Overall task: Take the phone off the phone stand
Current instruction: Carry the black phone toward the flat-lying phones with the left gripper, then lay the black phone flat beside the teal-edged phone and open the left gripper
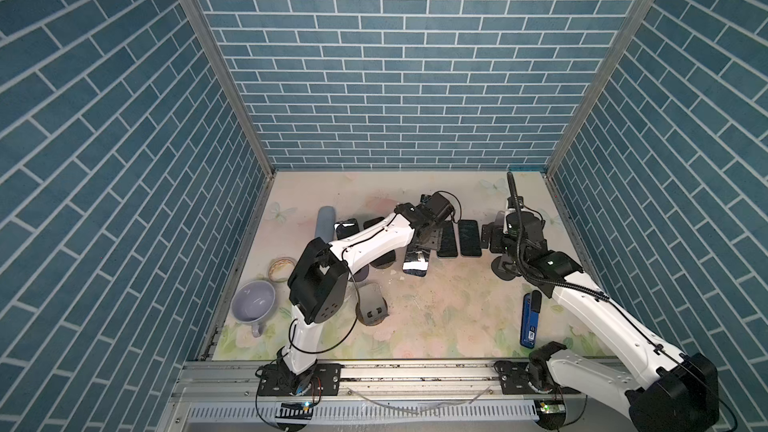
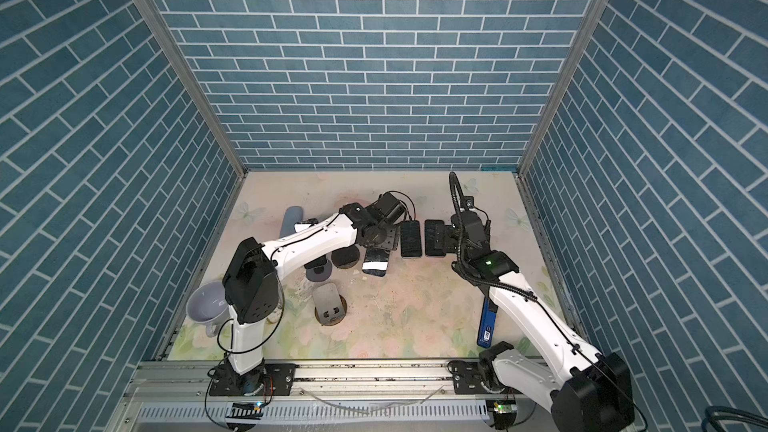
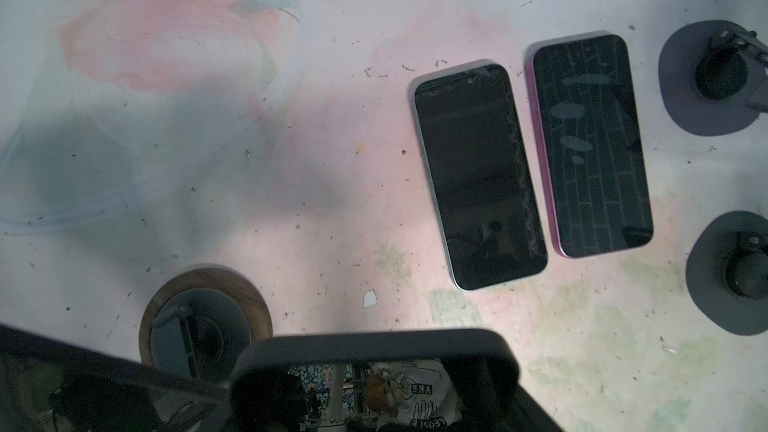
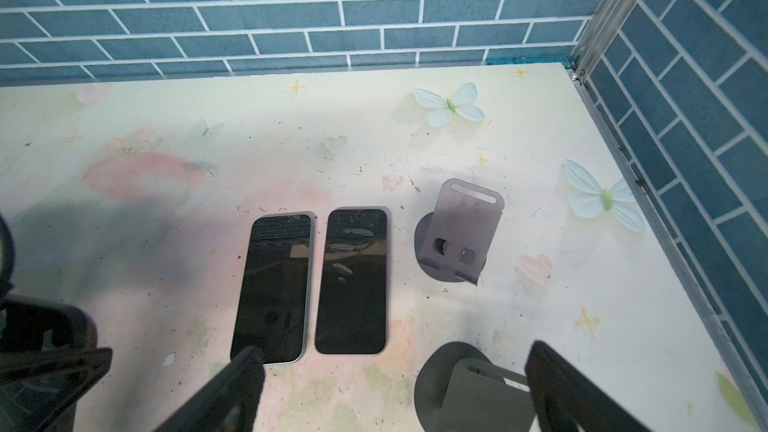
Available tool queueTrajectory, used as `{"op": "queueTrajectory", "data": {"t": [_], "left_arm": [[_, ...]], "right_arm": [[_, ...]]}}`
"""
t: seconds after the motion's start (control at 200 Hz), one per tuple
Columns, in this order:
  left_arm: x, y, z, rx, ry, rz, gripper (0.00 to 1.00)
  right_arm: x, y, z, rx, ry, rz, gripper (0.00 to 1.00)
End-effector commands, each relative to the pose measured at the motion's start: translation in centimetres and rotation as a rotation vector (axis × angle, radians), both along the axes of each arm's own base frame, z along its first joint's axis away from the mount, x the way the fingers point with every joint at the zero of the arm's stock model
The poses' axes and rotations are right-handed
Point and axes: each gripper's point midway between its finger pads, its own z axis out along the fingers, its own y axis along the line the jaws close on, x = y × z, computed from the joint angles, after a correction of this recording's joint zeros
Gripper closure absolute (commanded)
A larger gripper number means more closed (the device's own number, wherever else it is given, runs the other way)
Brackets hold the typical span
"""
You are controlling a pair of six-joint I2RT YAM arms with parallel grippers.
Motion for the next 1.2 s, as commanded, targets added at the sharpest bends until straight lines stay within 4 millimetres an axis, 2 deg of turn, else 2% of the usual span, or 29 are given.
{"op": "queueTrajectory", "data": {"t": [0.0, 0.335, 0.74, 1.195], "left_arm": [[1.3, -1.0, 0.6, -0.033, -0.006, -0.013, 0.32], [3.2, -1.1, -2.7, -0.046, 0.046, 0.044, 0.32], [5.0, -0.9, -5.6, -0.037, 0.114, 0.118, 0.32], [6.8, -0.2, -7.7, -0.056, 0.139, 0.198, 0.32]], "right_arm": [[-0.3, -0.7, -0.5, -0.042, -0.005, -0.007, 0.02], [-0.2, -0.7, -0.8, -0.048, 0.001, -0.005, 0.02], [-0.3, -0.9, -1.4, -0.054, 0.010, -0.008, 0.02], [-0.2, -1.0, -1.7, -0.051, 0.014, -0.009, 0.01]]}}
